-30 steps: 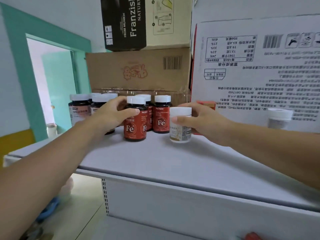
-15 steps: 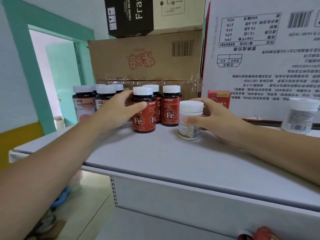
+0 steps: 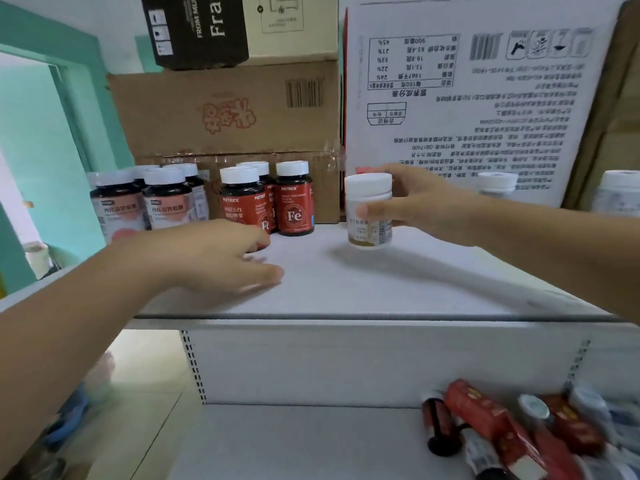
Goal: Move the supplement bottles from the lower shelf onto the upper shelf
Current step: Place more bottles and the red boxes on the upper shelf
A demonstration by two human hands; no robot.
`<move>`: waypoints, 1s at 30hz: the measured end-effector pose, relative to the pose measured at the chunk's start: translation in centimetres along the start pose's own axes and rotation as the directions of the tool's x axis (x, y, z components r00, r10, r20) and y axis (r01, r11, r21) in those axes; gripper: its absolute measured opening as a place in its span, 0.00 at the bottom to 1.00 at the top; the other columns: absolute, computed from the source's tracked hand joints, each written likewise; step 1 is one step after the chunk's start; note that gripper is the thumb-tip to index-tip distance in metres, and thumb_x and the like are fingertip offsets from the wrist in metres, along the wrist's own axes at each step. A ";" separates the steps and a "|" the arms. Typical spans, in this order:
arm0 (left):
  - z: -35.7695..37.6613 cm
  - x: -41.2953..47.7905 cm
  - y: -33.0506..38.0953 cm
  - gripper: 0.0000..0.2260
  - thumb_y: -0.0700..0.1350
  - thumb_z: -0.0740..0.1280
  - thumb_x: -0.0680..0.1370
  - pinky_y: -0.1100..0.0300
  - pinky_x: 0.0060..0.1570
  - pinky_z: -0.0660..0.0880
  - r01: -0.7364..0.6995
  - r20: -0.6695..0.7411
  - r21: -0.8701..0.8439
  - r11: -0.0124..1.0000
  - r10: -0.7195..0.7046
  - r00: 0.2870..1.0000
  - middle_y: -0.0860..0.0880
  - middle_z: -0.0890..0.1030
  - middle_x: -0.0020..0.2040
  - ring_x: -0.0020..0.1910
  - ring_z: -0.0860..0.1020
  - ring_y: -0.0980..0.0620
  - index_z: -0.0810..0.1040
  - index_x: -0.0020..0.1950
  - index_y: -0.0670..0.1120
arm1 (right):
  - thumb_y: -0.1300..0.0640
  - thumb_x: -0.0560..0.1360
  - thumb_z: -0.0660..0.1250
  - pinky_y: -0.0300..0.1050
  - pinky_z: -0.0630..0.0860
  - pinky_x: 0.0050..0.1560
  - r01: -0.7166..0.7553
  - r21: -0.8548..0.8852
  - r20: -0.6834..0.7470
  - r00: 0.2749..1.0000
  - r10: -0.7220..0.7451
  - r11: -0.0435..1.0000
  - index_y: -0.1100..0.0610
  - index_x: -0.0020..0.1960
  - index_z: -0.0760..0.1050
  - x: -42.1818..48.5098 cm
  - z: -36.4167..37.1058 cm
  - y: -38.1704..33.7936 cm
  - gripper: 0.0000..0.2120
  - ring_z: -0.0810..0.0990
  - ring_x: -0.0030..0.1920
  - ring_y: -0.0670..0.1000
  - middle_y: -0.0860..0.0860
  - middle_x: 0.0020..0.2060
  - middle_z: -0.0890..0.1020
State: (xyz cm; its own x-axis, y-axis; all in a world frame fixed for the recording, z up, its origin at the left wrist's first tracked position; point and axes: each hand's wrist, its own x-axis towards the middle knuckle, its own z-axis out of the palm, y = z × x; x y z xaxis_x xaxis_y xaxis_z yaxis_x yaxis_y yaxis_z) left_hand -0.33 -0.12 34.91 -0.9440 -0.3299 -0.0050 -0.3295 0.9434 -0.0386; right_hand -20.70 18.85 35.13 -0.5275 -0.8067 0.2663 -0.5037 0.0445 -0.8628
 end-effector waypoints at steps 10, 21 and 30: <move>-1.9 5.5 14.0 0.36 0.71 0.60 0.71 0.56 0.67 0.68 -0.355 0.004 -0.094 0.930 0.356 0.934 0.57 0.70 0.72 0.68 0.71 0.55 0.62 0.75 0.55 | 0.55 0.63 0.77 0.55 0.73 0.66 -0.050 -0.001 -0.179 0.983 0.049 0.999 0.52 0.61 0.75 -9.3 -8.3 0.5 0.28 0.80 0.60 0.52 0.54 0.58 0.82; -2.8 13.5 26.4 0.27 0.64 0.62 0.77 0.55 0.59 0.73 -0.284 0.019 -0.024 0.958 0.285 0.958 0.50 0.76 0.65 0.62 0.75 0.48 0.70 0.70 0.48 | 0.65 0.72 0.73 0.48 0.78 0.58 -0.099 -0.036 -0.261 0.961 0.086 0.994 0.56 0.64 0.71 -9.4 -20.6 6.5 0.23 0.82 0.57 0.53 0.57 0.57 0.81; -0.3 17.5 28.7 0.36 0.71 0.54 0.75 0.57 0.63 0.64 -0.117 0.078 -0.019 0.993 0.118 0.990 0.47 0.69 0.72 0.69 0.69 0.46 0.63 0.74 0.50 | 0.61 0.71 0.73 0.55 0.75 0.63 -0.174 -0.005 -0.315 0.935 0.164 0.985 0.54 0.63 0.68 -4.0 -23.6 12.2 0.24 0.79 0.58 0.53 0.54 0.56 0.79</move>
State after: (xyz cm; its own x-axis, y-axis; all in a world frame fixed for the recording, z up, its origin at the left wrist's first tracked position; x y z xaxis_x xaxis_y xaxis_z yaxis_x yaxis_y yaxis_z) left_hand -26.31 21.24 33.98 -0.9721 -0.2177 -0.0879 -0.2168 0.9760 -0.0188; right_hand -40.89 36.56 33.69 -0.7910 -0.5615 0.2431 -0.4076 0.1872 -0.8938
